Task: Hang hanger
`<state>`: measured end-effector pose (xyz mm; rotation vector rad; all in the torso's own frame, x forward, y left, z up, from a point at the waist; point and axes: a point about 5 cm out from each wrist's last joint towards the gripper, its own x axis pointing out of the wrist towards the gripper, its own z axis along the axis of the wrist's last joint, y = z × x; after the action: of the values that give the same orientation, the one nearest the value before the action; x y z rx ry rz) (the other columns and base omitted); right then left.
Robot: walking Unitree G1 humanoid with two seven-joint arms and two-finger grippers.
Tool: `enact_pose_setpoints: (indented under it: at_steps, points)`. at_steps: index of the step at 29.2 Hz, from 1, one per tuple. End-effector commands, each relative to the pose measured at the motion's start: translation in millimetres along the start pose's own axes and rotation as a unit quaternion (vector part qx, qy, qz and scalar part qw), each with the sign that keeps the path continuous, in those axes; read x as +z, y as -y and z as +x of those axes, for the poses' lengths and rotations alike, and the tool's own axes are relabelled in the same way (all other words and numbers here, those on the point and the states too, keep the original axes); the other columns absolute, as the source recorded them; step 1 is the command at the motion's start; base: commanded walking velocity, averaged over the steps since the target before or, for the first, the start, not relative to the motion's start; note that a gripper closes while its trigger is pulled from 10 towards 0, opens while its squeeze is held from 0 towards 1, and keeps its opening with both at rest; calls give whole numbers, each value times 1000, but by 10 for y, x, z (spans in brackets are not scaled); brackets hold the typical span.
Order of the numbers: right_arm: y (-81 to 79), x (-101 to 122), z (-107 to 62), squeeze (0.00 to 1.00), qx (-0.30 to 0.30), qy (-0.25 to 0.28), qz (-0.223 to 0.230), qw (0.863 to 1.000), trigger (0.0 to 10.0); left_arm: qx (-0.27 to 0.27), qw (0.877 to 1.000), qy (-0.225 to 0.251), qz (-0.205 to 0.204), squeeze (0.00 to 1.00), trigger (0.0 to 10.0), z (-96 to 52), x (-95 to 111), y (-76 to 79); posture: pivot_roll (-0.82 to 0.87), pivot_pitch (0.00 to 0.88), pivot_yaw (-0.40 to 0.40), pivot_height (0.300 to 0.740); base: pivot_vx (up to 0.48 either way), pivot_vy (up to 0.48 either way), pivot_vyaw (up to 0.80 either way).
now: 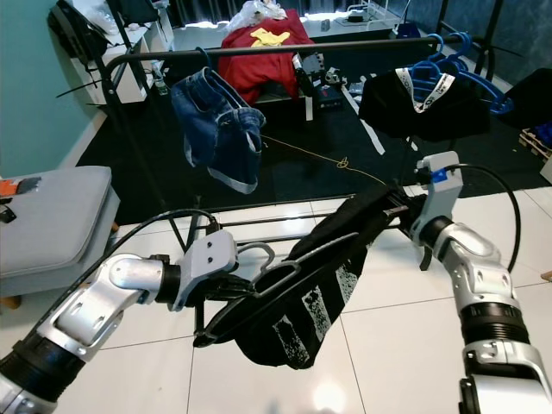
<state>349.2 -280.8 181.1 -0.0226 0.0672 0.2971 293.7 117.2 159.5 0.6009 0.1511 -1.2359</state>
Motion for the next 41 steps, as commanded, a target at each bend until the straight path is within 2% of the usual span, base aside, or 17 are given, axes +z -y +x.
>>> enact_pose_setpoints:
  at_steps: [1, 5, 11, 16, 25, 29, 30, 31, 32, 33, 34, 35, 36, 37, 38, 39, 41]
  points:
    - [287, 2, -176, 0, -74, 12, -7, 997, 0, -7, 999, -28, -14, 0, 0, -116, -137, 4, 47, 91, 73, 740, 0, 0, 0]
    - [332, -36, -203, 0, -87, 7, -5, 996, 0, -10, 1000, -17, -13, 0, 0, -115, -113, 7, 47, 91, 73, 740, 0, 0, 0]
    - [437, -175, -292, 0, -125, -3, 7, 992, 0, 3, 999, 34, -22, 0, 0, -128, -10, -16, 49, 94, 73, 740, 0, 0, 0]
    - [447, -186, -302, 0, -128, -2, 8, 992, 0, 4, 999, 37, -23, 0, 0, -130, -4, -20, 50, 94, 73, 740, 0, 0, 0]
    - [317, -186, -213, 0, -91, 26, 18, 995, 0, 7, 999, 40, -22, 0, 0, -111, -5, -25, 50, 94, 76, 740, 0, 0, 0]
    - [246, -199, -162, 0, -81, 32, 22, 996, 0, 29, 999, 30, -24, 0, 0, -120, -37, -55, 51, 94, 77, 740, 0, 0, 0]
    - [219, -152, -122, 0, -77, 59, 72, 993, 0, 57, 998, 18, -34, 0, 0, -135, -79, -94, 56, 94, 75, 740, 0, 0, 0]
    - [219, -152, -122, 0, -77, 59, 72, 993, 0, 57, 998, 18, -34, 0, 0, -135, -79, -94, 56, 94, 75, 740, 0, 0, 0]
    - [267, 3, -96, 0, -93, 132, 188, 969, 0, 99, 994, 15, -54, 0, 0, -159, -122, -156, 55, 92, 75, 740, 0, 0, 0]
    - [267, 3, -96, 0, -93, 132, 188, 969, 0, 99, 994, 15, -54, 0, 0, -159, -122, -156, 55, 92, 75, 740, 0, 0, 0]
    - [286, 28, -102, 0, -99, 107, 131, 981, 0, 150, 985, 14, -82, 0, 0, -189, -173, -224, 49, 91, 77, 740, 0, 0, 0]
    - [286, 28, -102, 0, -99, 107, 131, 981, 0, 150, 985, 14, -82, 0, 0, -189, -173, -224, 49, 91, 77, 740, 0, 0, 0]
    - [257, -67, -114, 0, -77, -29, -123, 989, 0, 190, 976, 12, -107, 0, 0, -209, -225, -263, 38, 87, 79, 740, 0, 0, 0]
    - [177, -243, -169, 0, -11, -82, -242, 967, 0, 218, 967, 10, -130, 0, 0, -213, -273, -272, 39, 85, 75, 740, 0, 0, 0]
    - [177, -243, -169, 0, -11, -82, -242, 967, 0, 218, 967, 10, -130, 0, 0, -213, -273, -272, 39, 85, 75, 740, 0, 0, 0]
    - [116, -418, -230, 0, 33, -121, -304, 944, 0, 233, 961, 7, -146, 0, 0, -207, -311, -262, 44, 86, 68, 740, 0, 0, 0]
    - [92, -488, -260, 0, 45, -126, -308, 942, 0, 240, 959, 5, -154, 0, 0, -200, -331, -252, 44, 86, 68, 740, 0, 0, 0]
